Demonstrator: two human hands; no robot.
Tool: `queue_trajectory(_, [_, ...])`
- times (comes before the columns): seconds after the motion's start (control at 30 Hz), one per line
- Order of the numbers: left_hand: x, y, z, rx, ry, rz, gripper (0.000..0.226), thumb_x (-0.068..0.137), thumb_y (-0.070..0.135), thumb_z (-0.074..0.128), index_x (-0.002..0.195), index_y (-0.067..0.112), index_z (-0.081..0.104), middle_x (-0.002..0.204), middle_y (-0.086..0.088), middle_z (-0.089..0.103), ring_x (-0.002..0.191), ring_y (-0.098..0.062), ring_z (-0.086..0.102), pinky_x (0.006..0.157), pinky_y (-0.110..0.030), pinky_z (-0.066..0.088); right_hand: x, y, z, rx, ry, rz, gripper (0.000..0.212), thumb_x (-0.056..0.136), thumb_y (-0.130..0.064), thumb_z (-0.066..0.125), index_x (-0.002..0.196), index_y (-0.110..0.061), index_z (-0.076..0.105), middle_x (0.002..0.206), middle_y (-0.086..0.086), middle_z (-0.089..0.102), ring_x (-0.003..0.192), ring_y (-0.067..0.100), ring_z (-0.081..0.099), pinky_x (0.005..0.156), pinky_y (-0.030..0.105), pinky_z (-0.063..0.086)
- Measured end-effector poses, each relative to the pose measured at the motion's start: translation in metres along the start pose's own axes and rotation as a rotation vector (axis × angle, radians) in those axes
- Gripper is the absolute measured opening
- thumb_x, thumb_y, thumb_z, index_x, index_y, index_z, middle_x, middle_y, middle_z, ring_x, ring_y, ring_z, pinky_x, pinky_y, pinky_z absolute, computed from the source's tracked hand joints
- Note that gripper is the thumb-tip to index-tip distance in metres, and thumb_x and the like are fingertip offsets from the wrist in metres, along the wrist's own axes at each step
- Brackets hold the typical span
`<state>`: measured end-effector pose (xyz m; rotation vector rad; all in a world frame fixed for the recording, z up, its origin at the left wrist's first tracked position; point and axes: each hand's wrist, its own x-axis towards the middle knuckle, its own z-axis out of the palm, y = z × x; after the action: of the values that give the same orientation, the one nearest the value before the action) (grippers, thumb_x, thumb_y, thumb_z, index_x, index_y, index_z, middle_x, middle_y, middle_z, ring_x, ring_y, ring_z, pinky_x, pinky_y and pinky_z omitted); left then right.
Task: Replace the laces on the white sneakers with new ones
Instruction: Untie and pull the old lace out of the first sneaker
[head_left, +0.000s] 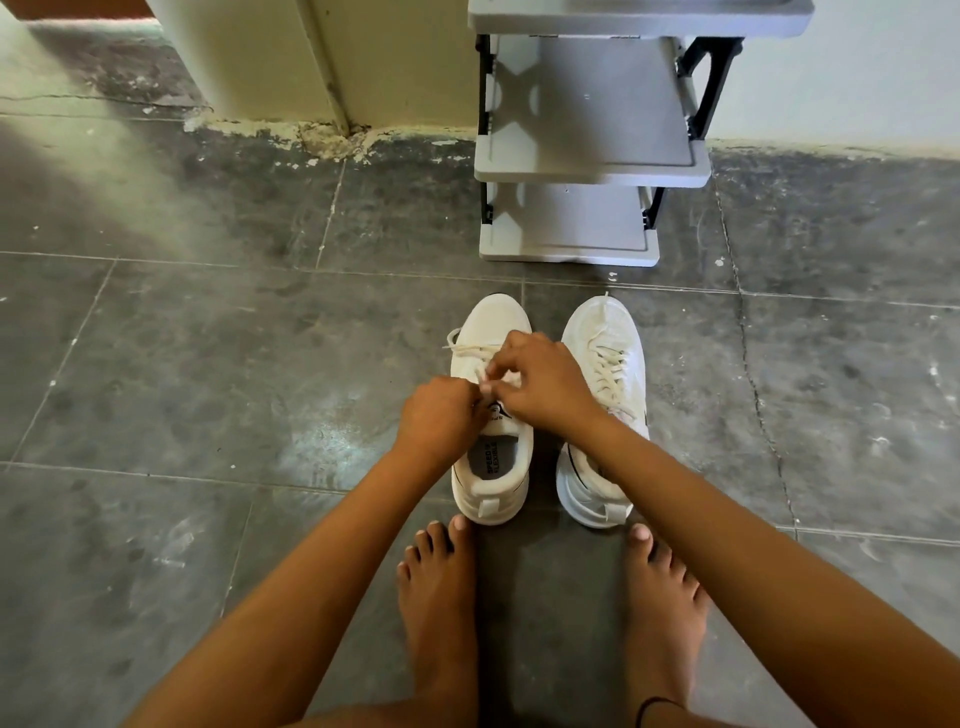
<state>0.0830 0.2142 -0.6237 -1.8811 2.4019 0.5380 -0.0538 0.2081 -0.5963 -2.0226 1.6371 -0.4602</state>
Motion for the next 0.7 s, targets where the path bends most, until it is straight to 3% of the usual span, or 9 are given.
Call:
queue_trajectory(0.07, [-0.001, -0.001, 0.002, 0.002, 0.012, 0.018, 0.026, 0.094, 0.029, 0.05, 0.094, 0.01, 0.066, 0.09, -0.012, 0.064, 0.078, -0.028, 0.059, 0.062, -0.033, 0.041, 0.005, -0.006, -0.006, 0.399, 0.054, 0.101, 0.012, 0.082, -0.021, 0.07, 0.086, -0.01, 0.072, 0.09, 0.002, 0.059, 0.083, 0.013, 0.054, 0.079, 0.029, 0.041])
queue_trajectory(0.13, [-0.001, 0.0, 0.002, -0.001, 0.008, 0.029, 0.025, 0.094, 0.03, 0.05, 0.097, 0.011, 0.066, 0.092, -0.011, 0.064, 0.079, -0.027, 0.059, 0.062, -0.032, 0.042, 0.003, -0.007, -0.006, 0.476, 0.061, 0.144, 0.011, 0.082, -0.021, 0.07, 0.087, -0.011, 0.072, 0.09, -0.001, 0.057, 0.082, 0.01, 0.053, 0.078, 0.028, 0.042])
queue_trajectory(0.27, [0.0, 0.0, 0.0, -0.016, -0.006, 0.021, 0.032, 0.096, 0.035, 0.047, 0.09, 0.009, 0.065, 0.089, -0.012, 0.064, 0.078, -0.028, 0.06, 0.063, -0.033, 0.043, -0.008, 0.015, 0.003, -0.207, -0.152, 0.069, 0.037, 0.083, -0.039, 0.063, 0.118, -0.026, 0.062, 0.116, 0.001, 0.053, 0.109, 0.02, 0.047, 0.092, 0.035, 0.036])
queue_trajectory(0.33, [0.0, -0.001, -0.001, -0.021, -0.008, 0.02, 0.035, 0.097, 0.037, 0.046, 0.087, 0.009, 0.065, 0.086, -0.012, 0.064, 0.076, -0.027, 0.059, 0.064, -0.034, 0.045, -0.014, 0.022, 0.008, -0.405, -0.094, -0.026, 0.034, 0.088, -0.039, 0.055, 0.119, -0.027, 0.06, 0.116, 0.001, 0.052, 0.11, 0.022, 0.045, 0.088, 0.033, 0.032])
queue_trajectory(0.4, [0.0, -0.001, -0.001, -0.025, -0.002, 0.024, 0.035, 0.097, 0.037, 0.047, 0.086, 0.008, 0.065, 0.085, -0.013, 0.064, 0.076, -0.028, 0.059, 0.066, -0.035, 0.046, -0.016, 0.02, 0.011, -0.424, 0.005, -0.077, 0.027, 0.091, -0.035, 0.051, 0.111, -0.023, 0.065, 0.111, 0.0, 0.053, 0.106, 0.021, 0.046, 0.084, 0.032, 0.03])
queue_trajectory(0.47, [-0.001, -0.001, 0.0, -0.018, -0.001, 0.021, 0.032, 0.096, 0.034, 0.048, 0.088, 0.008, 0.065, 0.087, -0.013, 0.065, 0.076, -0.028, 0.059, 0.066, -0.035, 0.047, -0.012, 0.014, 0.008, -0.323, 0.054, -0.05, 0.024, 0.09, -0.033, 0.057, 0.104, -0.019, 0.069, 0.107, 0.0, 0.055, 0.104, 0.02, 0.046, 0.084, 0.031, 0.029])
queue_trajectory(0.57, [-0.001, -0.003, 0.002, -0.042, 0.02, 0.02, 0.027, 0.094, 0.032, 0.051, 0.094, 0.011, 0.068, 0.089, -0.011, 0.067, 0.077, -0.026, 0.061, 0.07, -0.038, 0.053, -0.005, -0.001, -0.002, 0.124, 0.065, -0.016, 0.016, 0.084, -0.026, 0.068, 0.09, -0.011, 0.071, 0.094, 0.001, 0.055, 0.094, 0.016, 0.052, 0.084, 0.029, 0.036])
queue_trajectory(0.63, [-0.001, -0.003, 0.002, -0.049, 0.029, 0.035, 0.026, 0.094, 0.032, 0.052, 0.092, 0.011, 0.067, 0.087, -0.01, 0.066, 0.077, -0.026, 0.06, 0.069, -0.038, 0.052, -0.004, -0.011, -0.01, 0.421, 0.124, -0.013, 0.01, 0.083, -0.019, 0.07, 0.082, -0.009, 0.069, 0.084, -0.005, 0.05, 0.079, 0.003, 0.052, 0.074, 0.015, 0.039])
queue_trajectory(0.7, [-0.001, -0.003, 0.002, -0.023, 0.035, 0.055, 0.027, 0.094, 0.033, 0.051, 0.09, 0.011, 0.066, 0.087, -0.009, 0.064, 0.077, -0.026, 0.059, 0.065, -0.036, 0.049, -0.002, -0.011, -0.016, 0.435, 0.145, 0.015, 0.012, 0.085, -0.021, 0.068, 0.085, -0.009, 0.07, 0.087, -0.005, 0.052, 0.079, 0.001, 0.053, 0.072, 0.014, 0.039])
